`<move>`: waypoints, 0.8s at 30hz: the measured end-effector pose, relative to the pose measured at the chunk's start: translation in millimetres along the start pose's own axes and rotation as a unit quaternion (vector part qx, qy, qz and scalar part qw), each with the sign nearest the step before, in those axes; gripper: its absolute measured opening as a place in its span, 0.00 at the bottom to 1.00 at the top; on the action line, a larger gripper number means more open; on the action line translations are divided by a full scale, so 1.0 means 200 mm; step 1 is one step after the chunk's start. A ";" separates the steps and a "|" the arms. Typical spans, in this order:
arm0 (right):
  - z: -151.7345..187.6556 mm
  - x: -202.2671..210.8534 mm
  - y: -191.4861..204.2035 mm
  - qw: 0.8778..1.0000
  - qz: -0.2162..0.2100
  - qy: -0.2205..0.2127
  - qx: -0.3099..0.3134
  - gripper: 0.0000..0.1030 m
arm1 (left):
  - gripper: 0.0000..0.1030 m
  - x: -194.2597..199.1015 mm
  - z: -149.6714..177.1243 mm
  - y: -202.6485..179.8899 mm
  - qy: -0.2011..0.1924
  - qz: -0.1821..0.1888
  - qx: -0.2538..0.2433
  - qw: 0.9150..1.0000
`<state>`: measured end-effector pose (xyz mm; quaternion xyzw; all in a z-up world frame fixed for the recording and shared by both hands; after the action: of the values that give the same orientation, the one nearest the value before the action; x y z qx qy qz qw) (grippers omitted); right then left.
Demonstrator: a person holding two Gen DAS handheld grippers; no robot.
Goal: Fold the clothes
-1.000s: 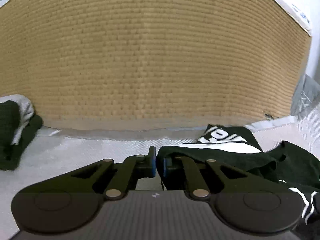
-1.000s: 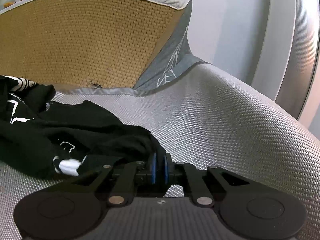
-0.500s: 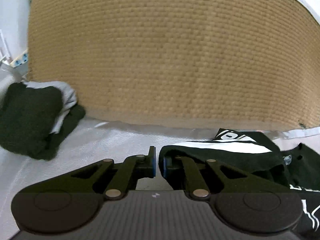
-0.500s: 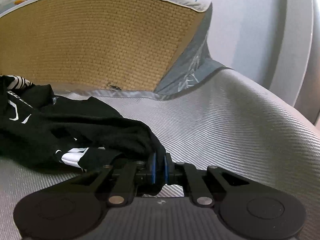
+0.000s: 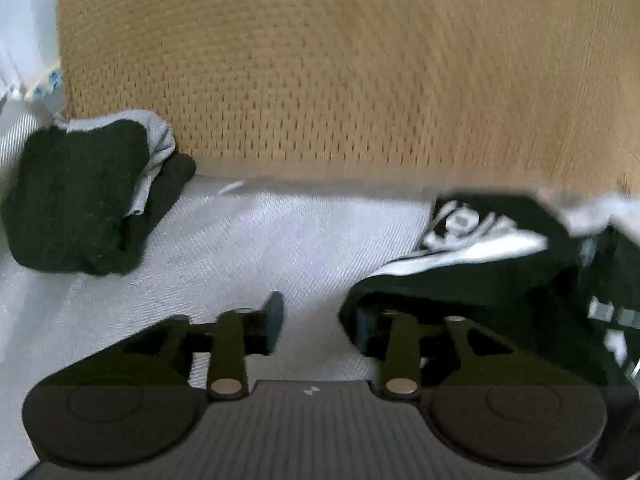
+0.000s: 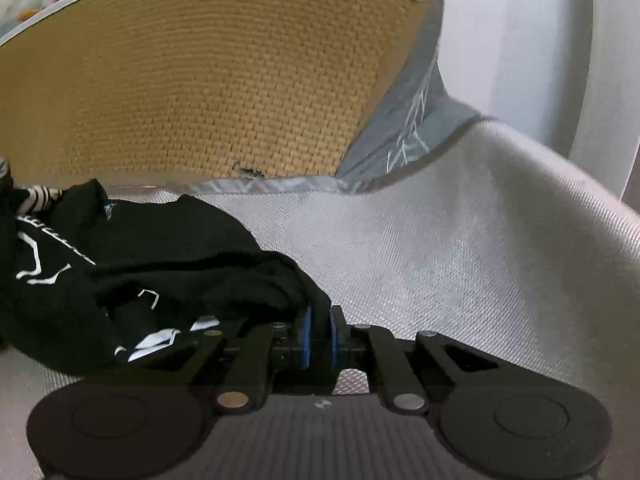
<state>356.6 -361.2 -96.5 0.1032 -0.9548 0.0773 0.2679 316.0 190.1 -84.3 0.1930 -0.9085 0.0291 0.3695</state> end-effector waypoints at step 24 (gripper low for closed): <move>-0.02 0.28 0.71 0.980 -0.133 -0.019 0.147 0.51 | 0.61 0.29 0.30 -0.20 0.038 0.130 -0.111 0.985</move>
<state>278.4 -232.5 -77.2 0.2694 -0.9156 0.1782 0.2396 253.1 122.6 -90.5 0.0300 -0.9087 -0.0167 0.4160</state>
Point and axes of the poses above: each gripper's, at about its wrist camera, not at the fingertips, and x roughly against the way its jaws point, y to its left, z to its underside, the point moved 4 cm from there along -x, roughly the way its jaws point, and after that the axes turned 4 degrees about -y, right-handed, at the moved point
